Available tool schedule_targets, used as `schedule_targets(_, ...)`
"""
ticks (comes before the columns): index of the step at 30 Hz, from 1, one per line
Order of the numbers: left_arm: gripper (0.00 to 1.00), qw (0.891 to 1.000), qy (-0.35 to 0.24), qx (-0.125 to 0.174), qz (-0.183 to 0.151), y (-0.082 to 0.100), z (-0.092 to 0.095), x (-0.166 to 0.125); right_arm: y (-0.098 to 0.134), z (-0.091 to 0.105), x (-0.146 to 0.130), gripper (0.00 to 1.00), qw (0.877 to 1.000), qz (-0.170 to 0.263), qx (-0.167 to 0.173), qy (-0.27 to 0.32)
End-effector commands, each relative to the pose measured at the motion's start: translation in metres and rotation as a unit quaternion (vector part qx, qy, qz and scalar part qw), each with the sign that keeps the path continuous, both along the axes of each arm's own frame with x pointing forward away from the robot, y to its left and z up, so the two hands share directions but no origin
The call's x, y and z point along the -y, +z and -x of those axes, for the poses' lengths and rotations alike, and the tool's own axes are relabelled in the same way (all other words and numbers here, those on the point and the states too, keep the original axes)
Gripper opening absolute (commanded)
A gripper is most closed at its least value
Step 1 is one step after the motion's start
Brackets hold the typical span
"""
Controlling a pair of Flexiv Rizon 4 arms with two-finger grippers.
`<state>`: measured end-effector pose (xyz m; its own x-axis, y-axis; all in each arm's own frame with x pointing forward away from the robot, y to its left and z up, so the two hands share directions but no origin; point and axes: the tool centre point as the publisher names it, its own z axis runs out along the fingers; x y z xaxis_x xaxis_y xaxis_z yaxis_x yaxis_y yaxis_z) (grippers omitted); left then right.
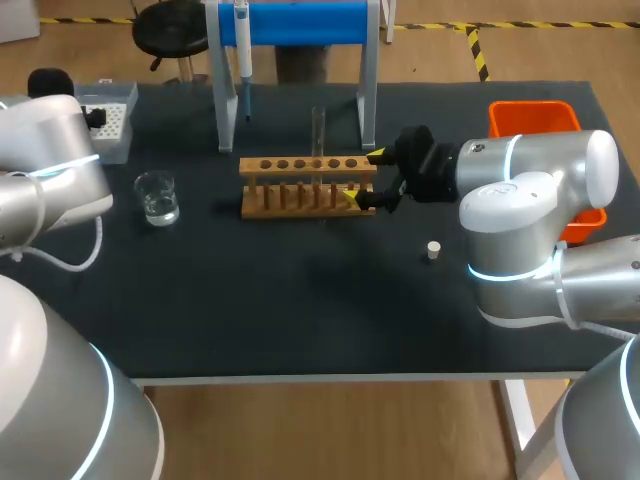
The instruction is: Invert the test tube, pick up the pipette, mount the tip to pipette, aspirate from beaker and dispense into the tube, eject the tip, return the pipette, and cap with the stopper.
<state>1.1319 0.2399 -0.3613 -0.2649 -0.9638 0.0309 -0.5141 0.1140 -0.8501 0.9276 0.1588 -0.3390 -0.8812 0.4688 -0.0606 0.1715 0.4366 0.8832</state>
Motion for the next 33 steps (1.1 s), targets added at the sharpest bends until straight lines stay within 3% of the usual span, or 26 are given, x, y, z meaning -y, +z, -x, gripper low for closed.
schedule_targets(1,0.47,1.000,-0.002,0.001,0.001,-0.0027,-0.0042,-0.0017,0.0006,-0.0003,0.0000,1.00,1.000,0.001,-0.001,0.001)
schedule_targets(25,0.46,1.000,-0.004,-0.005,0.003,-0.0072,-0.0052,-0.0001,0.0006,-0.0003,0.0000,1.00,1.000,0.001,-0.001,0.001)
schedule_targets(33,0.40,1.000,-0.004,-0.006,0.001,-0.0073,-0.0054,0.0000,0.0006,-0.0003,0.0000,1.00,1.000,0.001,-0.001,0.001)
